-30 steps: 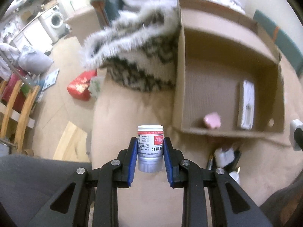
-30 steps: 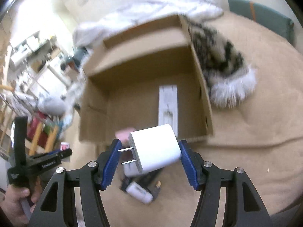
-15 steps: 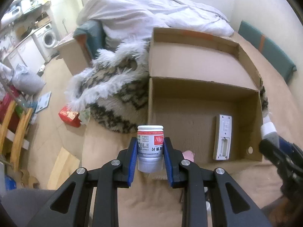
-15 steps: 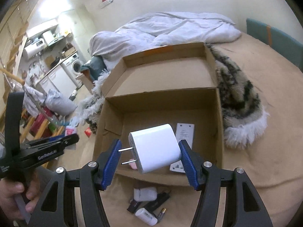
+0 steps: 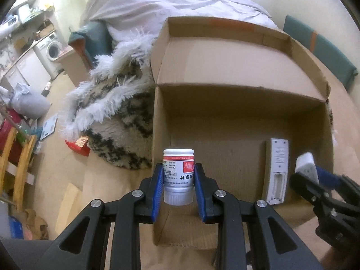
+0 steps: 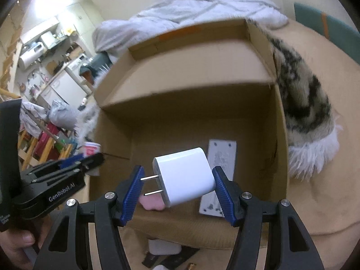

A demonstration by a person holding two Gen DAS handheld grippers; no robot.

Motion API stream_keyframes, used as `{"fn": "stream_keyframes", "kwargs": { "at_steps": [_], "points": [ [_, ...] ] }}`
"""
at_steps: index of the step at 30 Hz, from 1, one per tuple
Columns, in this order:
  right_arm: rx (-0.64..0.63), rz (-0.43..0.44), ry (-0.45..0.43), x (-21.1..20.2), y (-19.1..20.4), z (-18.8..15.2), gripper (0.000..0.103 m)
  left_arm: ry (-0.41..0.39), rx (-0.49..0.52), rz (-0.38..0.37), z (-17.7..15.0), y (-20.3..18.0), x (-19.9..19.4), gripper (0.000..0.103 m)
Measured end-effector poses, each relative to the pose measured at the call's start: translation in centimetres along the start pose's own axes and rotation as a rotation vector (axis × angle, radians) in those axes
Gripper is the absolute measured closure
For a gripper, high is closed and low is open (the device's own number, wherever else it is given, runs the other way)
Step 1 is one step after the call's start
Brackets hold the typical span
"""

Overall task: Organize rigid objects
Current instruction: 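Lower both held items into the box and open both tools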

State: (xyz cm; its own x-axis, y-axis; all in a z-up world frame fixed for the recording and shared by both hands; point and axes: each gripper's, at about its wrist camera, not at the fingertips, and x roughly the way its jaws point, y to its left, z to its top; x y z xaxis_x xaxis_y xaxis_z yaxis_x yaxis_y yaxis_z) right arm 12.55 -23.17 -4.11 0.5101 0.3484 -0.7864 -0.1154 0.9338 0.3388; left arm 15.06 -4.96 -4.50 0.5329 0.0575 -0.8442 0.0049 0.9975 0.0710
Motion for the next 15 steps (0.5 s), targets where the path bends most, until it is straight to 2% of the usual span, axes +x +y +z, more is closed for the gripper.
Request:
{"fn": "stream_keyframes", "kwargs": {
  "at_steps": [3,6,10,15],
  "points": [
    [0.029,-0.007,0.047,1.4,-0.4,-0.4,0.038,0.020,-0.013,-0.025,-0.2,0.1,1.0,0.079],
    [0.022,-0.020,0.065,2.2,-0.4,-0.4,0.038,0.018,0.007,-0.035,-0.6,-0.4,1.4,0.079],
    [0.035,-0.018,0.090,3.0,-0.5,-0.3,0.037,0.018,0.014,-0.085,-1.1,-0.8,1.9,0.079],
    [0.094,-0.004,0.139,4.3,-1.3,-0.5,0.037,0.046,0.025,-0.085,-1.6,-1.2,2.7,0.079]
  ]
}}
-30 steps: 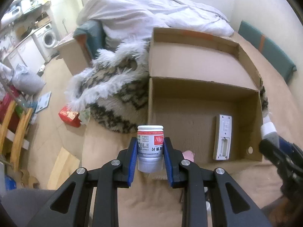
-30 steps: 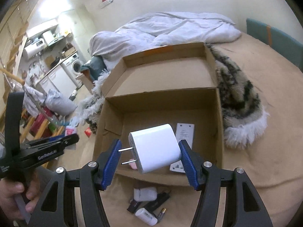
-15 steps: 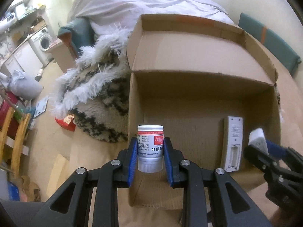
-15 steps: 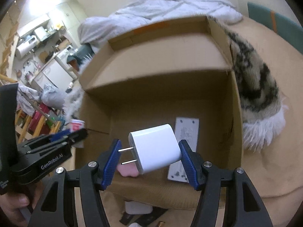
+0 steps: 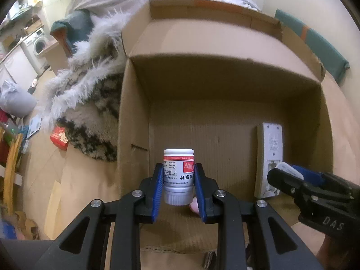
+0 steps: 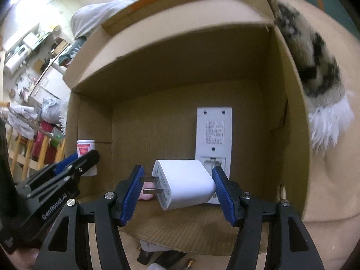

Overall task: Organize rigid objects
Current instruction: 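Lower both held items into the box and open both tools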

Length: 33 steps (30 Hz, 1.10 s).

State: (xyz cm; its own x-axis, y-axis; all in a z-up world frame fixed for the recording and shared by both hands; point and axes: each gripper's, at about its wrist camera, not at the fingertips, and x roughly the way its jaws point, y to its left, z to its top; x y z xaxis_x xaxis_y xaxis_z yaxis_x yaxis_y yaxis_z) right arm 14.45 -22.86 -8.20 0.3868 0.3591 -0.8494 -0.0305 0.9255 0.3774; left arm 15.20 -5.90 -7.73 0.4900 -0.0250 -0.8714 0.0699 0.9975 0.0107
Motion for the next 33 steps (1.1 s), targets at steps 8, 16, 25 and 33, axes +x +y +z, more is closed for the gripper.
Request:
{"fn": "stream_keyframes", "kwargs": {
  "at_steps": [8,16,25,33],
  "points": [
    [0.048,-0.017,0.021,0.8,-1.0,0.2,0.037,0.025,-0.019,0.026,-0.2,0.7,1.2,0.079],
    [0.069,-0.019,0.037,1.5,-1.2,0.4,0.037,0.029,-0.012,0.039,-0.6,0.5,1.1,0.079],
    [0.014,-0.079,0.021,1.6,0.3,0.5,0.037,0.042,-0.022,0.032,-0.4,0.5,1.0,0.078],
    [0.032,-0.012,-0.015,0.5,-0.1,0.7,0.022,0.020,0.001,-0.005,-0.5,-0.4,0.3,0.047]
  ]
}}
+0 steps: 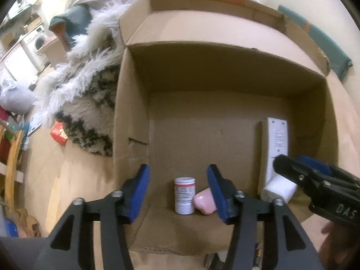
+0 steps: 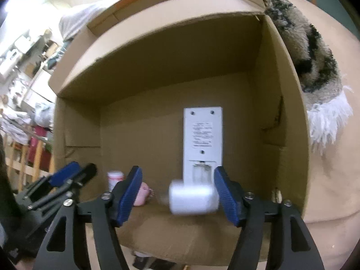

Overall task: Organize rigid objects
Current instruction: 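Lower both held items into the box and open both tools, then withdraw both tools from the box toward the remaining items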

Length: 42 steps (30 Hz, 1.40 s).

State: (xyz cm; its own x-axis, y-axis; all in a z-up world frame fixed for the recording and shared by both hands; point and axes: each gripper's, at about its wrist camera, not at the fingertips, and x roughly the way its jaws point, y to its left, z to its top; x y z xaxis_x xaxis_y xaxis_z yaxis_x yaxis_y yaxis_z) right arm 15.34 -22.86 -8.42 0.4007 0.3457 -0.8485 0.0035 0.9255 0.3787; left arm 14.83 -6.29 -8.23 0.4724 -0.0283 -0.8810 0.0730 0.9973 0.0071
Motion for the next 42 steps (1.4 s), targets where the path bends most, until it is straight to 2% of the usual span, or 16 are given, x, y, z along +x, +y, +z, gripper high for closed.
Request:
{"fn": "stream_keyframes", "kwargs": {
  "at_steps": [2,4,5,14,21,30,36,42],
  "points": [
    [0.005,0.033,-0.018,-0.4,0.2,0.1,0.015,-0.017,0.007,-0.008,0.0,-0.3,-0.4,0.040],
    [-0.001,0.045,-0.045,-0.9,0.4,0.2,0.006,-0.035,0.023,0.004,0.1,-0.6,-0.8,0.037],
    [-0.010,0.042,-0.061,-1.2,0.7,0.4,0.006,-0.037,0.033,0.019,0.1,-0.8,-0.8,0.037],
    [-0.007,0.041,-0.072,-1.6,0.4,0.6,0.006,-0.024,0.039,0.048,0.8,-1.2,-0.8,0.036],
    [0.017,0.036,-0.086,-2.1,-0.2,0.6,0.006,-0.061,0.019,0.003,0.7,-1.1,-2.1,0.036],
    [0.048,0.048,-0.110,-3.4,-0.7,0.7,0.006,-0.087,0.004,0.006,0.5,-0.5,-3.8,0.035],
    [0.077,0.074,-0.108,-4.7,-1.0,-0.3,0.006,-0.093,0.004,0.013,-0.6,0.3,-5.2,0.035],
    [0.031,0.058,-0.116,-6.4,0.0,-2.0,0.006,-0.070,-0.020,0.018,-2.1,1.3,-6.0,0.035]
  ]
}}
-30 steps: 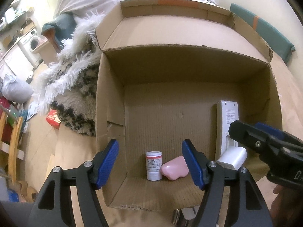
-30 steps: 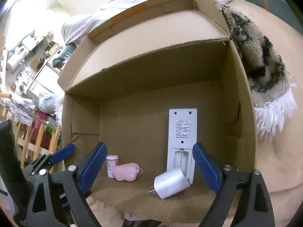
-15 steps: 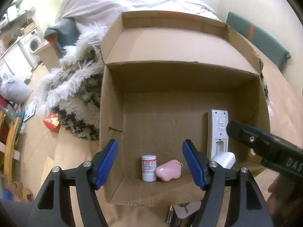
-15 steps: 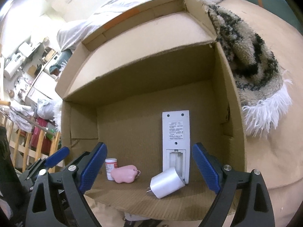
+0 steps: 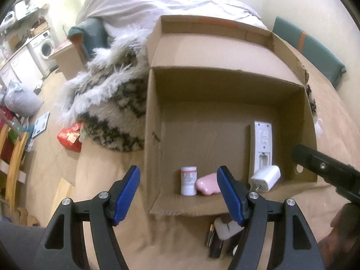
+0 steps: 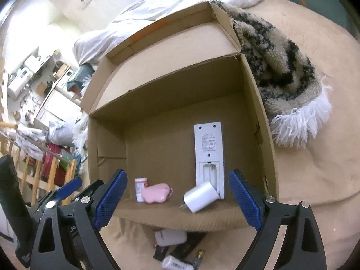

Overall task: Organize rigid objects
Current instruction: 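Withdraw both tools from the box toward the remaining items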

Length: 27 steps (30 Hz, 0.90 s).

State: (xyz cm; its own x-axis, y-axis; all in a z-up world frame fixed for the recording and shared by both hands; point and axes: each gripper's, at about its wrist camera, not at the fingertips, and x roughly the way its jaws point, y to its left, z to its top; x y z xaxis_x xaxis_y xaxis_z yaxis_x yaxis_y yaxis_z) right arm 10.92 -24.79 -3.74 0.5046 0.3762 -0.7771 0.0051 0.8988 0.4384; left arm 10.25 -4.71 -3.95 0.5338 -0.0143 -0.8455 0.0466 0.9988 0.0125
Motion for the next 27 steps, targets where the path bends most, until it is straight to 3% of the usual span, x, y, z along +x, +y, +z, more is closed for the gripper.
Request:
{"fn": "stream_keyframes", "kwargs": {
  "at_steps": [15,27],
  "points": [
    [-0.006,-0.013,0.043,-1.5,0.0,-4.0,0.006,0.082,-0.002,0.020,-3.5,1.6,-0.1,0.035],
    [0.014,-0.030,0.100,-0.9,-1.7,-5.0,0.006,0.158,-0.007,0.014,-4.8,1.5,1.5,0.035]
  ]
}}
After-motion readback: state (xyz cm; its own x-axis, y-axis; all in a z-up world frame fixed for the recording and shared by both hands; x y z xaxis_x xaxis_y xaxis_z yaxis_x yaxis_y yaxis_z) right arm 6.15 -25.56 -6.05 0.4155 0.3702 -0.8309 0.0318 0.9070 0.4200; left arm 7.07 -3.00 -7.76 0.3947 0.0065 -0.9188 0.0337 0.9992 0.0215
